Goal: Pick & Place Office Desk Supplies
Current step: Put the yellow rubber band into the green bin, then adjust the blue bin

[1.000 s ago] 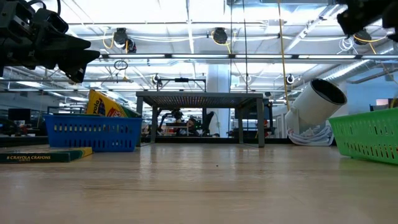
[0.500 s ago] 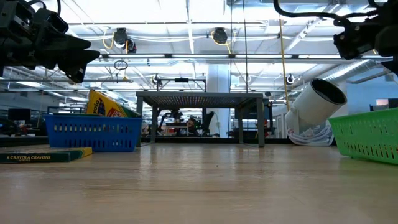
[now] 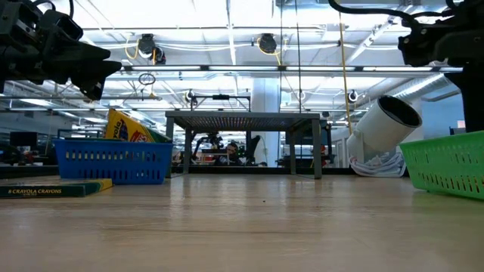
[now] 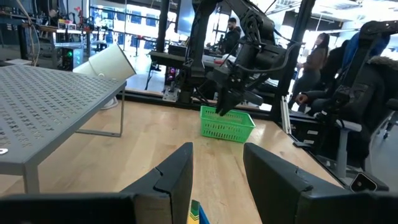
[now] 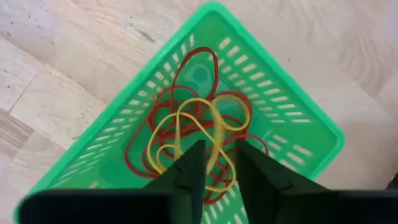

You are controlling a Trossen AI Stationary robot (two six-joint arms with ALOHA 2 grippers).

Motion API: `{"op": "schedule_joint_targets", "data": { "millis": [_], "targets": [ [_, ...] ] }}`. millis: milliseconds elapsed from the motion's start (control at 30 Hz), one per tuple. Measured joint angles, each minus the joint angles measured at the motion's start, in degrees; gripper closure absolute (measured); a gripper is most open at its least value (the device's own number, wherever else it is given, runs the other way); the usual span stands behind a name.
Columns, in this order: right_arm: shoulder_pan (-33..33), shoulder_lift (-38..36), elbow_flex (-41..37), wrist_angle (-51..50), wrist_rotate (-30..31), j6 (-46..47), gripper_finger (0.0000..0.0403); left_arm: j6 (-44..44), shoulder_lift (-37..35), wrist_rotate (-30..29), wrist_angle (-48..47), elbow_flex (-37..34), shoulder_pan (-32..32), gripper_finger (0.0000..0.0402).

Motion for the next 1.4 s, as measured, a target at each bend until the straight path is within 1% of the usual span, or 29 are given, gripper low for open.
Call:
{"op": "schedule_joint_targets", "data": {
  "millis": [200, 367, 533, 633, 733, 833, 933, 1067, 1167, 1267, 1400],
  "targets": [
    [0.0, -0.36, 0.0, 0.02, -1.96, 1.53, 0.0272, 0.21, 0.0, 0.02, 0.0, 0.0, -0.02, 0.025],
    [-0.13, -1.48, 1.96, -1.01, -1.35, 2.92, 0.0247, 0.29, -0.01, 0.04, 0.02, 0.0, -0.01, 0.025],
    [-0.39, -4.12, 4.65, -3.42, 4.57, 2.29, 0.0244, 0.29, -0.02, 0.07, 0.02, 0.0, 0.0, 0.025],
    [-0.37, -6.52, 5.94, -2.79, 10.02, 0.22, 0.0246, 0.26, -0.01, 0.07, 0.03, 0.0, -0.01, 0.025],
    [-0.37, -9.07, 6.6, 0.52, 16.57, -3.48, 0.0251, -0.12, -0.02, 0.38, 0.04, 0.04, 0.0, 0.025],
    [-0.37, -11.61, 6.62, 6.62, 23.39, -9.35, 0.0255, -0.8, 0.0, 2.55, 1.2, 0.04, -0.02, 0.025],
    [-0.37, -13.38, 6.62, 14.73, 29.76, -17.84, 0.0257, -1.48, -0.02, 5.22, 4.09, 0.07, -0.01, 0.025],
    [-0.49, -14.27, 6.62, 27.68, 34.66, -32.69, 0.0258, -1.84, -0.02, 7.39, 8.31, 0.07, -0.02, 0.025],
    [-0.76, -14.16, 6.62, 37.33, 35.66, -44.24, 0.0258, -1.84, -0.02, 8.09, 10.17, 0.07, -0.02, 0.025],
    [-1.15, -14.19, 6.62, 45.47, 35.24, -55.49, 0.0257, -1.27, 0.0, 8.1, 10.29, 0.07, -0.01, 0.025],
    [-2.06, -14.16, 6.62, 52.57, 28.02, -71.23, 0.0259, -2.57, -0.02, 8.14, 10.4, 0.07, -0.02, 0.025]
  ]
}}
